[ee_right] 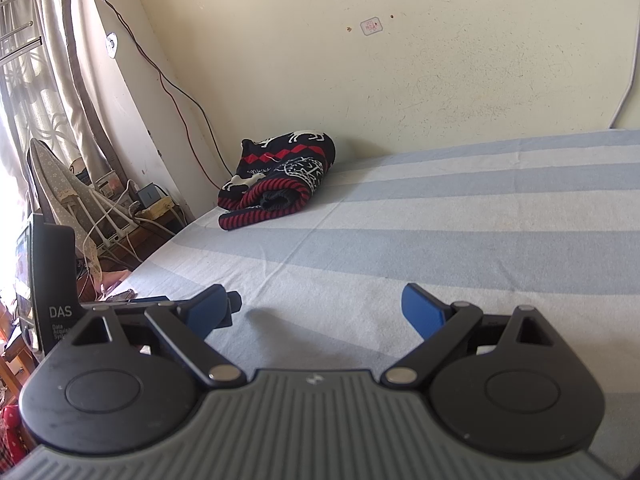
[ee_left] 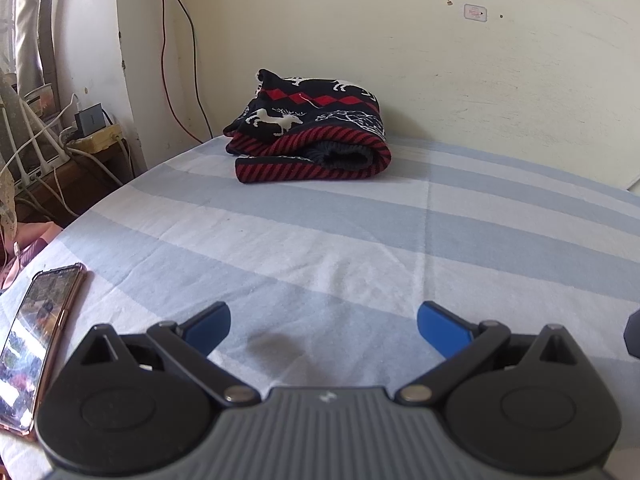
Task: Fold small clothes
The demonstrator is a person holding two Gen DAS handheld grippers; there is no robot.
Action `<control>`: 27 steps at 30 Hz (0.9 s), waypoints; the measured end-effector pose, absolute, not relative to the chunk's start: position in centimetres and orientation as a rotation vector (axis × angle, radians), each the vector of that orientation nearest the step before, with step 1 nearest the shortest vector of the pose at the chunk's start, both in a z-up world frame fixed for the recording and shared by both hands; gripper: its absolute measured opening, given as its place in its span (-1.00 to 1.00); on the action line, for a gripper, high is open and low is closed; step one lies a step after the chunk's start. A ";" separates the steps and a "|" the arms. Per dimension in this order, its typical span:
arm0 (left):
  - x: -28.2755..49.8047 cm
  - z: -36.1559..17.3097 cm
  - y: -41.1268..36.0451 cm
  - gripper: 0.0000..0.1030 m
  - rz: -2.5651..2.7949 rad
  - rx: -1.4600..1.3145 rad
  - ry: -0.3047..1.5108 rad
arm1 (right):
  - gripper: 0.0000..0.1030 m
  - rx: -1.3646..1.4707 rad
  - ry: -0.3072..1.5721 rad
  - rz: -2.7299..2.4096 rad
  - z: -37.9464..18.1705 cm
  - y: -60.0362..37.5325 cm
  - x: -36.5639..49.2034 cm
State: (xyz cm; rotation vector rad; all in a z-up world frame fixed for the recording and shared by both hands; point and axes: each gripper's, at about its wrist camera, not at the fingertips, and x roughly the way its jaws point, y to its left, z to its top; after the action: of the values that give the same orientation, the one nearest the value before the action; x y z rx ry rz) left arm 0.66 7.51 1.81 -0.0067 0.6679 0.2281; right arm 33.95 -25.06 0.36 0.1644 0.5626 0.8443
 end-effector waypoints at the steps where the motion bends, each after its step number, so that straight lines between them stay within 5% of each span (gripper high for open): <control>1: 0.7 1.8 7.5 1.00 0.229 -0.007 0.668 | 0.87 0.164 0.563 0.844 0.4 -25.1 33.9; 27: 0.7 2.0 7.6 1.00 0.239 -0.004 0.665 | 0.87 0.165 0.563 0.845 0.4 -25.1 34.0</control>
State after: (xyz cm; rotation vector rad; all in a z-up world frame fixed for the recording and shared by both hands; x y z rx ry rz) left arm 0.65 7.55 1.99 -0.0040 0.6655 0.2387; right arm 33.95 -25.07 0.35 0.1646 0.5627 0.8447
